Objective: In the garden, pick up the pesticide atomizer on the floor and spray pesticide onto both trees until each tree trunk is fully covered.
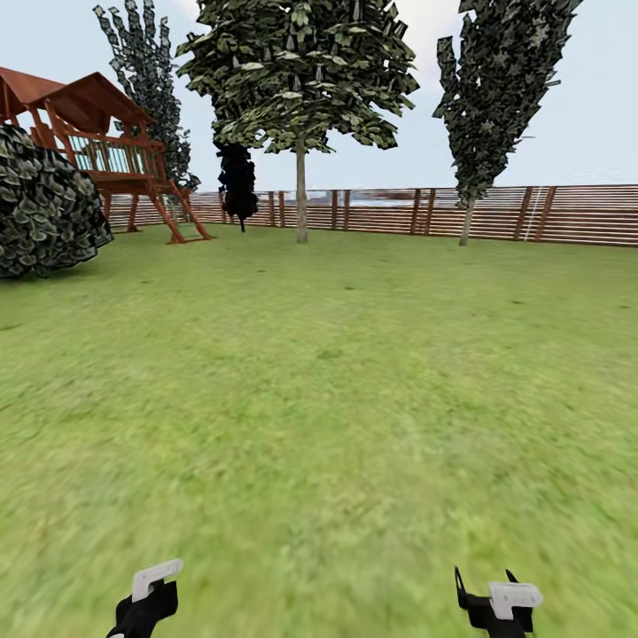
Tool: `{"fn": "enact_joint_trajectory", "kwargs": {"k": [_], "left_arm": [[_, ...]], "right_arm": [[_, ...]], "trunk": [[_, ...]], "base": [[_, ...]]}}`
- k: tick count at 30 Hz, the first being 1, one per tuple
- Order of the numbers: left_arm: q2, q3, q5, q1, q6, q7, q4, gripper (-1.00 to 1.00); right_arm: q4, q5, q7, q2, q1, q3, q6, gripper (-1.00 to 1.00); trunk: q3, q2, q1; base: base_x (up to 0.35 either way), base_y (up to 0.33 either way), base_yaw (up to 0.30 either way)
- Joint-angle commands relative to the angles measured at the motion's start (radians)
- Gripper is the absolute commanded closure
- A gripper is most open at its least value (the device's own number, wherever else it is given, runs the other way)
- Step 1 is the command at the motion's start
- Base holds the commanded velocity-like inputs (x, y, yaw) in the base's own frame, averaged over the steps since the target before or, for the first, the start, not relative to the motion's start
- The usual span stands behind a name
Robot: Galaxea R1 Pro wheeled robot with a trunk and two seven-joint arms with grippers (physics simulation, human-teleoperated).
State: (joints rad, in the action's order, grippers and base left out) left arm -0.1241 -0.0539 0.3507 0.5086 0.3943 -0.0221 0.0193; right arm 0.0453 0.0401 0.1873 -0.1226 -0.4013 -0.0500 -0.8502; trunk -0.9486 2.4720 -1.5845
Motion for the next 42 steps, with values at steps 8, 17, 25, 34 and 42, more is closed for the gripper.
{"fn": "enact_joint_trajectory", "kwargs": {"k": [8,17,25,34,42], "left_arm": [[0.000,-0.006,0.008,0.001,0.003,-0.002,-0.001,1.00],[0.000,-0.006,0.008,0.001,0.003,-0.002,-0.001,1.00],[0.000,-0.006,0.008,0.001,0.003,-0.002,-0.001,1.00],[0.000,-0.006,0.008,0.001,0.003,-0.002,-0.001,1.00],[0.000,-0.006,0.008,0.001,0.003,-0.002,-0.001,1.00]], "right_arm": [[-0.001,0.004,0.009,0.000,-0.001,-0.005,-0.001,-1.00],[0.000,0.004,0.009,0.000,-0.001,-0.005,-0.001,-1.00],[0.000,0.004,0.009,0.000,-0.001,-0.005,-0.001,-1.00],[0.000,0.004,0.009,0.000,-0.001,-0.005,-0.001,-1.00],[0.000,0.004,0.009,0.000,-0.001,-0.005,-0.001,-1.00]], "trunk": [[-0.001,0.000,0.000],[-0.001,0.000,0.000],[-0.001,0.000,0.000],[-0.001,0.000,0.000],[-0.001,0.000,0.000]], "base": [[0.331,0.000,0.000],[0.331,0.000,0.000],[0.331,0.000,0.000],[0.331,0.000,0.000],[0.331,0.000,0.000]]}}
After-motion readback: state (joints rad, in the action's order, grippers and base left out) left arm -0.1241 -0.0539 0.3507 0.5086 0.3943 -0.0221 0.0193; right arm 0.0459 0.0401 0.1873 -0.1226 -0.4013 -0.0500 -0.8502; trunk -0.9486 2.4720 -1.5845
